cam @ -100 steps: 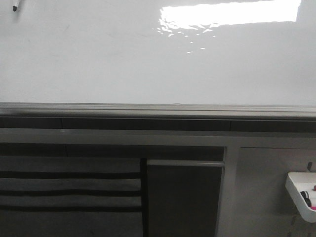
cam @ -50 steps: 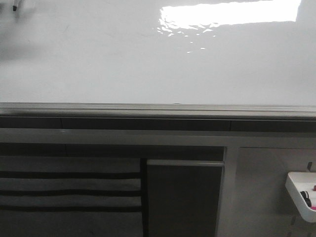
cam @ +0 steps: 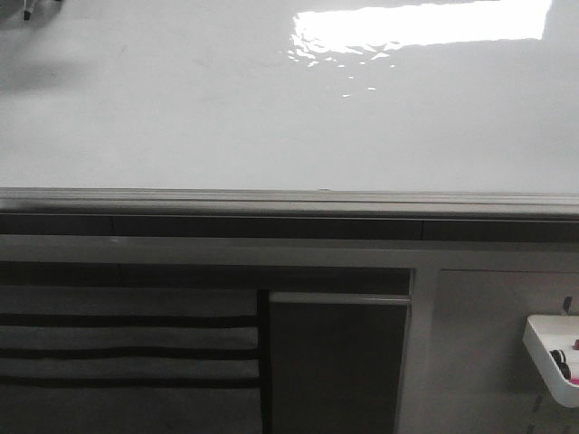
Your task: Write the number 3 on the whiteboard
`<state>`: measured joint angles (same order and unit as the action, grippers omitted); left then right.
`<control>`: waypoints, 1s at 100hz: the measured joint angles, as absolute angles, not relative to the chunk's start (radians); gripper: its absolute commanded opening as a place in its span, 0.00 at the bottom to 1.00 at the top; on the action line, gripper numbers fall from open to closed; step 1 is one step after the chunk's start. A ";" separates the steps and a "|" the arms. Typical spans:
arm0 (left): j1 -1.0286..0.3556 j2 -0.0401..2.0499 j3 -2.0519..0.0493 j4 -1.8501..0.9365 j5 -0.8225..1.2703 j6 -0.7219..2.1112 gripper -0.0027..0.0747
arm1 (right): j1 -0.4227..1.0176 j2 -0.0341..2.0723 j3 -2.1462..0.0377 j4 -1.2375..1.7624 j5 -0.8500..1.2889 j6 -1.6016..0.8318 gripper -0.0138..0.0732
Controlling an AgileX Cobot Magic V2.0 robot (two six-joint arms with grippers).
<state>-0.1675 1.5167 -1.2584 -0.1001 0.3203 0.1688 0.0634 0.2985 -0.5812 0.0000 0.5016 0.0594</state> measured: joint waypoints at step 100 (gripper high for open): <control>-0.406 1.400 -1.418 -0.093 1.012 0.585 0.01 | 0.129 0.478 -0.749 0.259 0.745 -0.174 0.72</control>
